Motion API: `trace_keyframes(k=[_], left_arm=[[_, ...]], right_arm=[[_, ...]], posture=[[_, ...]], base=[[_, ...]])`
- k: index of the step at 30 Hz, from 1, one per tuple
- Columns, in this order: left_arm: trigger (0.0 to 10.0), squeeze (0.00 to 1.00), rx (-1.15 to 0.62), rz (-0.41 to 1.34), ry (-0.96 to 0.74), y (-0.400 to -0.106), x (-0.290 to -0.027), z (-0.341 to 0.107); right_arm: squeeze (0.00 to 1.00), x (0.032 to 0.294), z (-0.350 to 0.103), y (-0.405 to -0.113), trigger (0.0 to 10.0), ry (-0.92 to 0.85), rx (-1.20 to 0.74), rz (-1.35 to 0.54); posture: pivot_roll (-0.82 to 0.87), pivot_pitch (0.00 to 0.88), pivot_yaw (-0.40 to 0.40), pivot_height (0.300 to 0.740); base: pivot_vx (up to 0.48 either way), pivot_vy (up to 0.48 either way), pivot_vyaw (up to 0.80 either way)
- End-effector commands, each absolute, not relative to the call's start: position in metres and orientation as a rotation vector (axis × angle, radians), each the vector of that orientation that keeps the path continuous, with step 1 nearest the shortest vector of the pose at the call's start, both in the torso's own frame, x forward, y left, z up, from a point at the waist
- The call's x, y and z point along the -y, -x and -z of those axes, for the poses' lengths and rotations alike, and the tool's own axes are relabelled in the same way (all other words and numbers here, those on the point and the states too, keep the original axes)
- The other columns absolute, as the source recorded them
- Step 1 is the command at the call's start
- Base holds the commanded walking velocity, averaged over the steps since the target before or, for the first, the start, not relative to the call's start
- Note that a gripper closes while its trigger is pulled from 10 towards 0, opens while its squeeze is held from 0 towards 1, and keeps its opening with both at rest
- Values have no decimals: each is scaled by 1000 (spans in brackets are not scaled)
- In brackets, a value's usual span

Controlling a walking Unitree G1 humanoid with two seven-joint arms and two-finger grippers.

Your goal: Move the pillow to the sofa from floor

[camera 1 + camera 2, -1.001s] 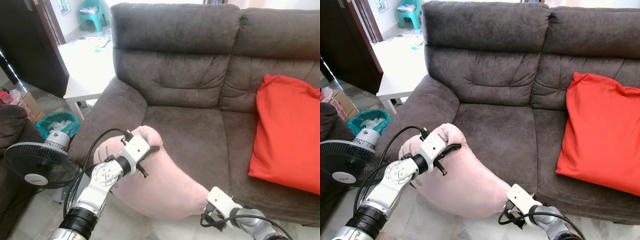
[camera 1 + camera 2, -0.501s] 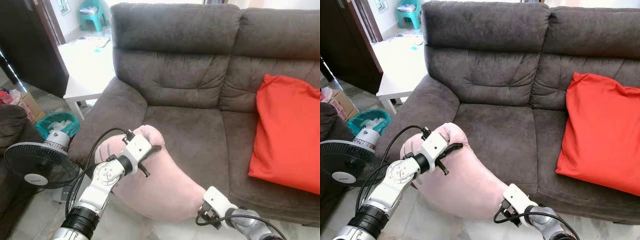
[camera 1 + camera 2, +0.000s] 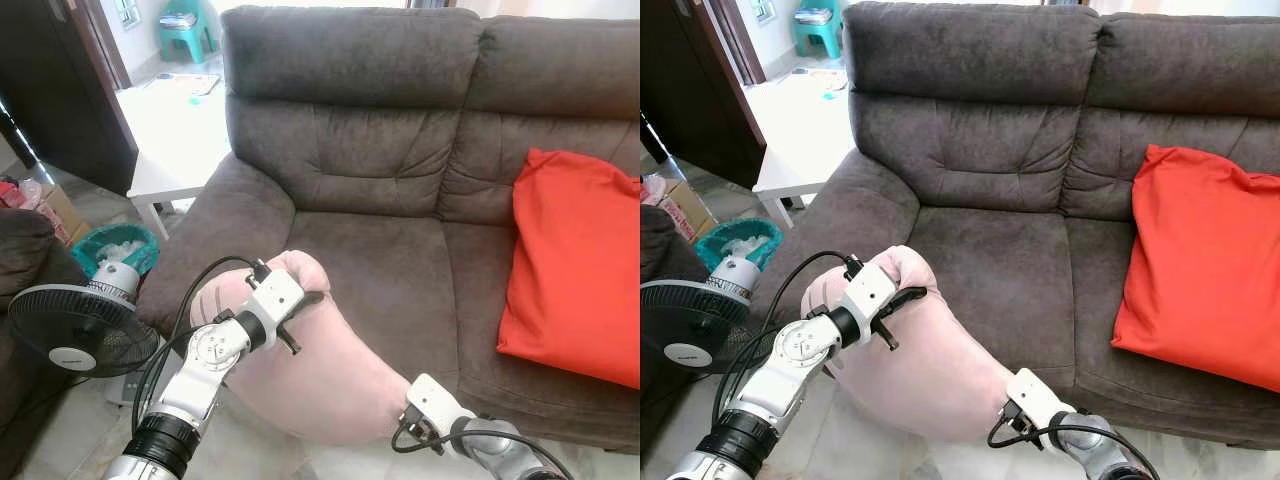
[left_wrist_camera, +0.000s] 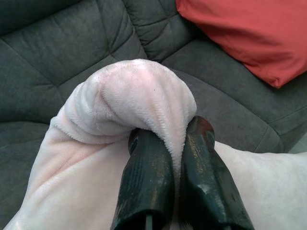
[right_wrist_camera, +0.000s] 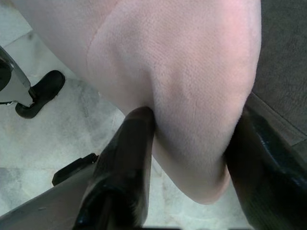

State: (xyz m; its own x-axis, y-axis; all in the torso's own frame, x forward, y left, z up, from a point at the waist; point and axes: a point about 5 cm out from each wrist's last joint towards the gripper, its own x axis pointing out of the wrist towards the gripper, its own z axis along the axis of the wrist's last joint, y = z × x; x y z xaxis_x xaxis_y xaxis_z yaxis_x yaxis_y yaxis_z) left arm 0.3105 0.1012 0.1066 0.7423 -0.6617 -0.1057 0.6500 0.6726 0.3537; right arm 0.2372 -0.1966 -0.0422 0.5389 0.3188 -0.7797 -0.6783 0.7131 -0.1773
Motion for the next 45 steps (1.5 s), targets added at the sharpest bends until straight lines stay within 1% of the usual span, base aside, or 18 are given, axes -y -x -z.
trace_keyframes(k=[1, 17, 21, 24, 26, 31, 32, 33, 34, 35, 36, 37, 38, 40, 41, 45], left_arm=[[10000, 0, 148, 765, -410, -316, -92, -132], [10000, 0, 141, 773, -433, -314, -91, -127], [10000, 0, 140, 764, -436, -314, -92, -126], [10000, 0, 138, 749, -457, -314, -94, -124], [10000, 0, 125, 717, -450, -314, -98, -120], [10000, 0, 81, 660, -431, -310, -107, -107], [10000, 0, 66, 649, -423, -308, -109, -103], [10000, 0, 66, 649, -423, -308, -109, -103], [10000, 0, 36, 644, -425, -305, -112, -97], [10000, 0, 25, 635, -430, -304, -114, -94], [10000, 0, 25, 635, -430, -304, -114, -94], [10000, 0, 18, 601, -428, -302, -116, -90], [10000, 0, 24, 568, -423, -302, -118, -90], [10000, 0, 40, 512, -411, -303, -121, -92], [10000, 0, 50, 477, -383, -303, -122, -93], [10000, 0, 122, 345, -363, -303, -128, -102]], right_arm=[[0, 195, 42, -237, 0, 506, -795, -639], [0, 194, 39, -241, 0, 499, -756, -631], [0, 196, 33, -247, 0, 467, -711, -588], [0, 199, 26, -255, 0, 441, -657, -528], [0, 204, 15, -265, 0, 362, -578, -434], [0, 215, -3, -276, 0, 242, -440, -257], [0, 218, -9, -278, 4863, 221, -393, -215], [0, 218, -9, -278, 4863, 221, -393, -215], [0, 224, -18, -280, 10000, 190, -325, -139], [0, 227, -23, -282, 10000, 166, -287, -95], [0, 227, -23, -282, 10000, 166, -287, -95], [0, 227, -32, -283, 10000, 126, -227, -45], [0, 225, -36, -283, 10000, 102, -198, -35], [0, 219, -43, -283, 10000, 73, -161, -39], [0, 212, -48, -281, 10000, 101, -133, -72], [0, 194, -62, -273, 10000, 64, -51, -115]], posture=[[78, 0, 7, 740], [74, 0, 7, 740], [72, 0, 6, 740], [71, 0, 4, 740], [70, 0, 4, 740], [66, 0, 1, 740], [66, 0, 1, 740], [66, 0, 1, 740], [63, 0, 0, 740], [63, 0, 0, 740], [63, 0, 0, 740], [57, 0, -3, 740], [54, 0, -3, 740], [52, 0, -3, 740], [51, 1, -6, 740], [44, 9, -7, 740]], base=[[0, 0, 0], [0, 0, 0], [0, 0, 0], [0, 0, 0], [0, 0, 0], [0, 0, 0], [0, 0, 0], [0, 0, 0], [0, 0, 0], [0, 0, 0], [0, 0, 0], [0, 0, 0], [0, 0, 0], [0, 0, 0], [0, 0, 0], [0, 0, 0]])
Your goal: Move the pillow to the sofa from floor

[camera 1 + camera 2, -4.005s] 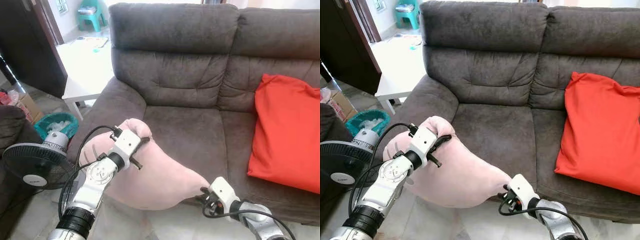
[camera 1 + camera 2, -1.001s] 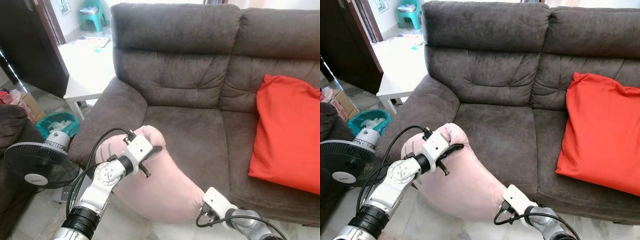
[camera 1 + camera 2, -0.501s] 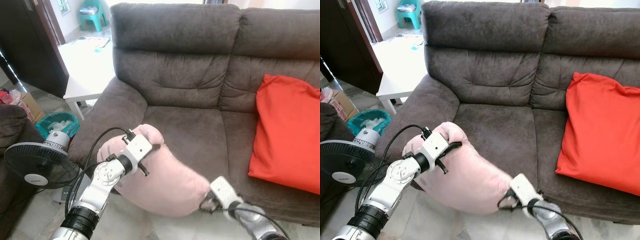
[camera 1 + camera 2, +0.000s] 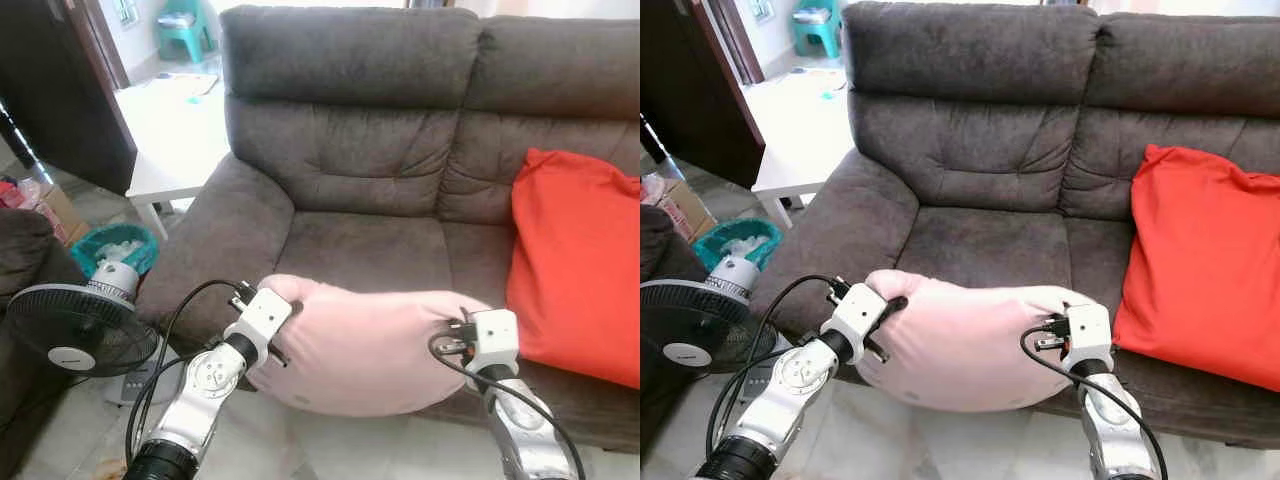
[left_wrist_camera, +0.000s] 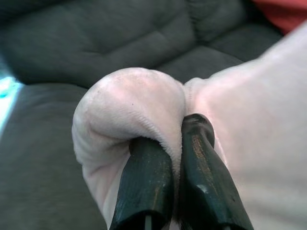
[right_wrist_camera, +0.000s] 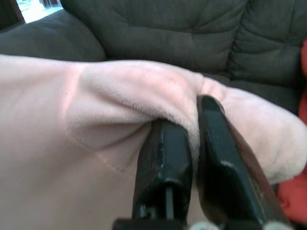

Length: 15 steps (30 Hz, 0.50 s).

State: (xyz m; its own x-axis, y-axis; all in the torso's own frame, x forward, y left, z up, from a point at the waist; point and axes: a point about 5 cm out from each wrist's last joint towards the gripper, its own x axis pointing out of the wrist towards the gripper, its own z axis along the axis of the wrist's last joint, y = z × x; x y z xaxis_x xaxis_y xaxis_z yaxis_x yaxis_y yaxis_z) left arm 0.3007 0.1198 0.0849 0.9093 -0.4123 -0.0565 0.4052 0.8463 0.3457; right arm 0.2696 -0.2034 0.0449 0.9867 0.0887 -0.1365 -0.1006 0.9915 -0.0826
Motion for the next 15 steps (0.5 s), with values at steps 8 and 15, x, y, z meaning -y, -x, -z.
trace_keyframes(k=[8, 15], left_arm=[[10000, 0, 243, 165, -346, -311, -136, -126], [10000, 0, 236, 190, -326, -310, -132, -125]], right_arm=[[0, 181, -67, -258, 10000, 15, -54, -112], [0, 181, -73, -256, 10000, -2, -52, -93]], posture=[[43, 21, -8, 740], [40, 39, 2, 740]], base=[[0, 0, 0], [0, 0, 0]])
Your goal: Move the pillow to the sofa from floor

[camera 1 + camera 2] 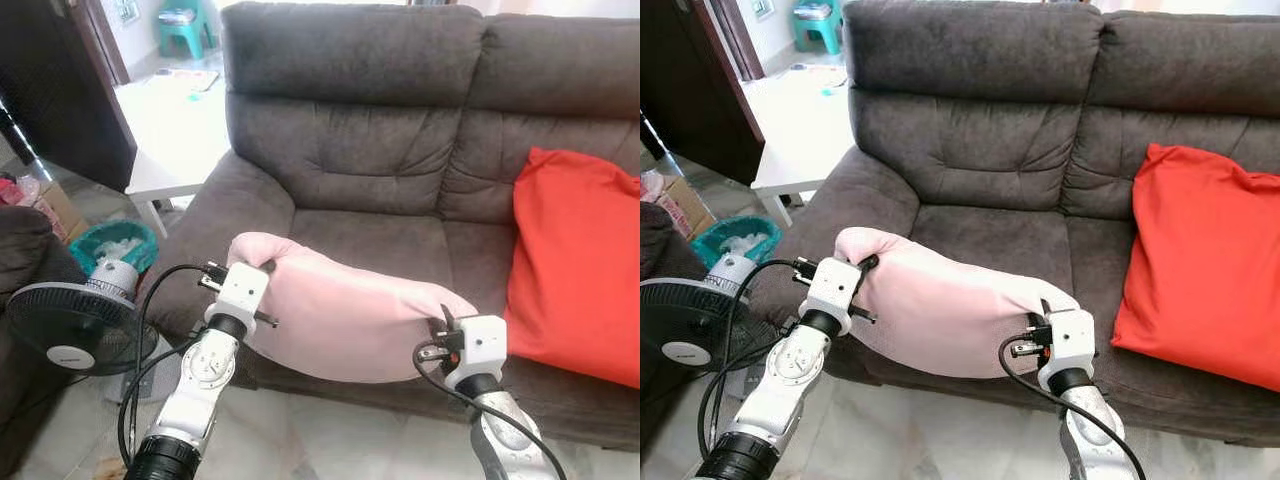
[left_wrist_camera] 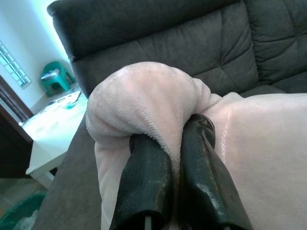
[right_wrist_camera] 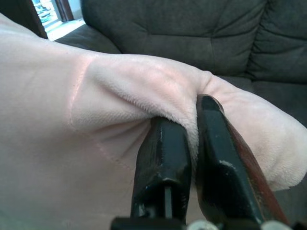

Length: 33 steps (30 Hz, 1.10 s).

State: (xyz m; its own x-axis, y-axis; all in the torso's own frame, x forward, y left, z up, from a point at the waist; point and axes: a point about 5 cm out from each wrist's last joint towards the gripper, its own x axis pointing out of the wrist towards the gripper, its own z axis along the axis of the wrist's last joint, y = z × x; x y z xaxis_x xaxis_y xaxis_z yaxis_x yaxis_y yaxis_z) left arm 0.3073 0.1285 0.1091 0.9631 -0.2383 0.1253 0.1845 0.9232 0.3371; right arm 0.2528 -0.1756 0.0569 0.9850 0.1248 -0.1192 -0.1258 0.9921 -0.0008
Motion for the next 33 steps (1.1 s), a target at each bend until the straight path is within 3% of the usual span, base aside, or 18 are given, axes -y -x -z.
trace_keyframes(k=[1, 15, 22, 33], left_arm=[[10000, 0, 235, 193, -323, -310, -131, -124], [10000, 0, 244, 238, -298, -309, -125, -126], [10000, 0, 251, 239, -299, -310, -126, -127], [10000, 0, 262, 250, -298, -309, -127, -129]], right_arm=[[0, 181, -73, -256, 10000, -1, -52, -92], [0, 177, -86, -261, 10000, 37, -24, -116], [0, 176, -87, -261, 10000, 43, -10, -126], [0, 177, -88, -263, 10000, 29, -12, -114]], posture=[[40, 39, 2, 740], [44, 33, 0, 740], [47, 24, 1, 740], [48, 9, 9, 740]], base=[[0, 0, 0], [0, 0, 0], [0, 0, 727], [0, 0, 0]])
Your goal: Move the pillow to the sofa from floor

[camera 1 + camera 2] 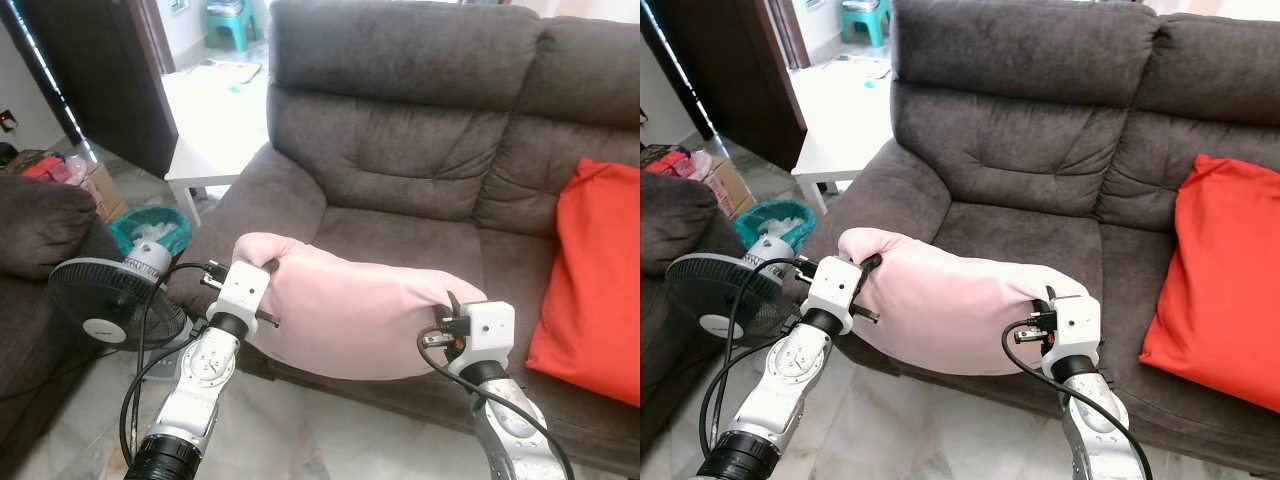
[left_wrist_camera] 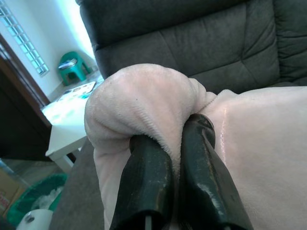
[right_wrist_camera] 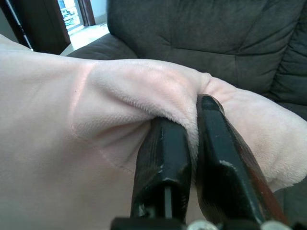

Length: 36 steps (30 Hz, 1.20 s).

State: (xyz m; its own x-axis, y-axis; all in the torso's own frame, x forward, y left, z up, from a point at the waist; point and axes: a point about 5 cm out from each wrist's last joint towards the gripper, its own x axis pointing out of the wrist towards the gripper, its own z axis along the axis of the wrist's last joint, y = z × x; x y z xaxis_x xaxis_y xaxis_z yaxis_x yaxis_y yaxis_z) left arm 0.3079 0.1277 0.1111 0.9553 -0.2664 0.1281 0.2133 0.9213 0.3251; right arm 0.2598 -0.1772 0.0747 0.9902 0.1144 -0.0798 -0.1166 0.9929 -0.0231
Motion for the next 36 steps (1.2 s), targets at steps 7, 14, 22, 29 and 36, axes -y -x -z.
trace_keyframes(k=[7, 14, 22, 29, 36], left_arm=[[10000, 0, 267, 267, -306, -309, -125, -130], [10000, 0, 296, 267, -319, -309, -127, -136], [10000, 0, 356, 263, -316, -310, -124, -154], [10000, 0, 345, 260, -311, -309, -125, -151], [10000, 0, 335, 262, -312, -309, -125, -150]], right_arm=[[0, 178, -88, -265, 10000, 37, -12, -103], [0, 177, -95, -267, 10000, 28, 26, -92], [0, 175, -108, -270, 10000, 56, 84, -112], [0, 173, -106, -270, 10000, 40, 71, -117], [0, 171, -105, -271, 10000, 53, 67, -128]], posture=[[50, 12, 9, 740], [55, 26, 6, 740], [58, 31, -2, 740], [56, 31, -4, 740], [61, 31, -7, 740]], base=[[260, 0, 0], [280, 0, 0], [297, 0, 128], [300, 0, 676], [301, 0, 0]])
